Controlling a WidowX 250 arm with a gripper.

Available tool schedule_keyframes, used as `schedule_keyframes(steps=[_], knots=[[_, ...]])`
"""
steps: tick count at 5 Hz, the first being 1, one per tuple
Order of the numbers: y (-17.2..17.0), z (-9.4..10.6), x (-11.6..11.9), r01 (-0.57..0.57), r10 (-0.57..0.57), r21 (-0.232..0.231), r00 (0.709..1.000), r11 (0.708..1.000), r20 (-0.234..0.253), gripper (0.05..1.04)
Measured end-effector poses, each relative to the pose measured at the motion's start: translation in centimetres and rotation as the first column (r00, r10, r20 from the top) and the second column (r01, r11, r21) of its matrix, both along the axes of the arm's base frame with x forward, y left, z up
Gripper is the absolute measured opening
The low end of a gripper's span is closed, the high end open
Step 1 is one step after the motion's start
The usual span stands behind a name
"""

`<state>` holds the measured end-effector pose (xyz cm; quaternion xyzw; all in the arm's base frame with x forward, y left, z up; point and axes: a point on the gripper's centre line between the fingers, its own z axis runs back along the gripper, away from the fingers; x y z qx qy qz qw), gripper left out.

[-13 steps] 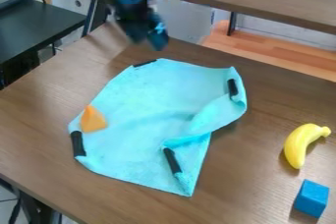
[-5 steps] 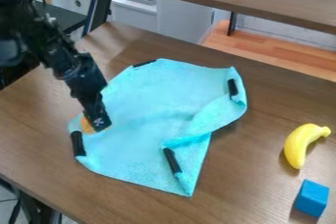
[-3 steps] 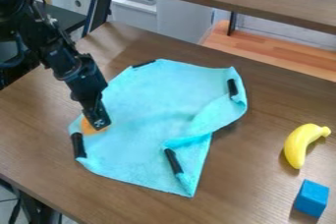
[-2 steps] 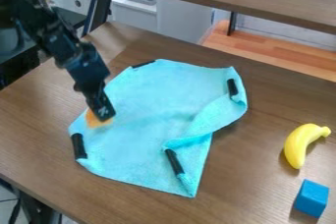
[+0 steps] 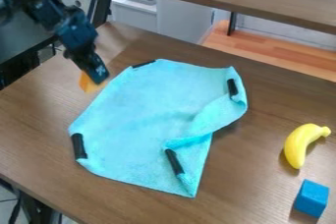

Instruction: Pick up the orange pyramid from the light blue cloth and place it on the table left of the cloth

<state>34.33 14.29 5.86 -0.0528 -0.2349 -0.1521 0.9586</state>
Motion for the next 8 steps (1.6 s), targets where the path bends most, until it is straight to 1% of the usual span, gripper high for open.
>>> schedule_keyframes(steps=[1,2,3,4,5,6,7,8], knots=[[3.9,-1.0,-0.8,-0.134,0.134,0.013,0.991,0.991,-0.011,0.492],[5.2,-1.3,-1.7,-0.148,0.148,0.034,0.989,0.988,-0.012,0.492],[5.6,-2.3,-3.4,-0.113,0.115,0.045,0.993,0.993,-0.038,0.492],[5.4,-2.9,-4.1,-0.091,0.094,0.051,0.994,0.995,-0.057,0.492],[5.8,-4.6,-4.8,-0.101,0.109,0.081,0.987,0.992,-0.114,0.558],[5.6,-4.6,-4.9,-0.139,0.154,0.094,0.973,0.986,-0.174,0.867],[4.3,-3.9,-4.8,-0.132,0.141,0.059,0.970,0.989,-0.197,1.007],[2.9,0.8,-3.8,-0.152,0.157,0.047,0.980,0.987,-0.121,1.002]])
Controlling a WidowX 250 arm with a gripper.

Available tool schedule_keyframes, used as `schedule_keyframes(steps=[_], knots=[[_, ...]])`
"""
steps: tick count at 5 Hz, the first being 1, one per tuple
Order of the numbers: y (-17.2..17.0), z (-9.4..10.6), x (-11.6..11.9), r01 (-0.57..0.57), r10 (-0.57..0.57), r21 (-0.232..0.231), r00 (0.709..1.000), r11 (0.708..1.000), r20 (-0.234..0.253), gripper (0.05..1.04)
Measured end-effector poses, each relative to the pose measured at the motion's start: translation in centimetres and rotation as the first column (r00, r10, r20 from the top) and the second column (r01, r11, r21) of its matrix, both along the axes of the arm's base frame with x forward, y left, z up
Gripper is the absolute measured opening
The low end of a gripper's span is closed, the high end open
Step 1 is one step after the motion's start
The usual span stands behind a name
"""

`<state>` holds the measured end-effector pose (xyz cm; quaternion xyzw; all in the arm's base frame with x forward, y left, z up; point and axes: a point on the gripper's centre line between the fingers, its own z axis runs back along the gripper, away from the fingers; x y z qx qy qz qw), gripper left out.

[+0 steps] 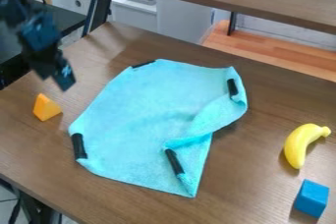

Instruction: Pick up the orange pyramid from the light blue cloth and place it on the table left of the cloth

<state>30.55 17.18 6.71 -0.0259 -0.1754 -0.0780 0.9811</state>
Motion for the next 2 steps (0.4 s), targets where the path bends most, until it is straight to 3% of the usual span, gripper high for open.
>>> schedule_keyframes(steps=[1,2], knots=[[-2.5,4.5,1.6,-0.010,0.011,0.136,1.000,0.991,-0.011,1.000],[-4.9,9.4,2.9,-0.027,0.030,0.147,0.999,0.989,-0.020,1.000]])
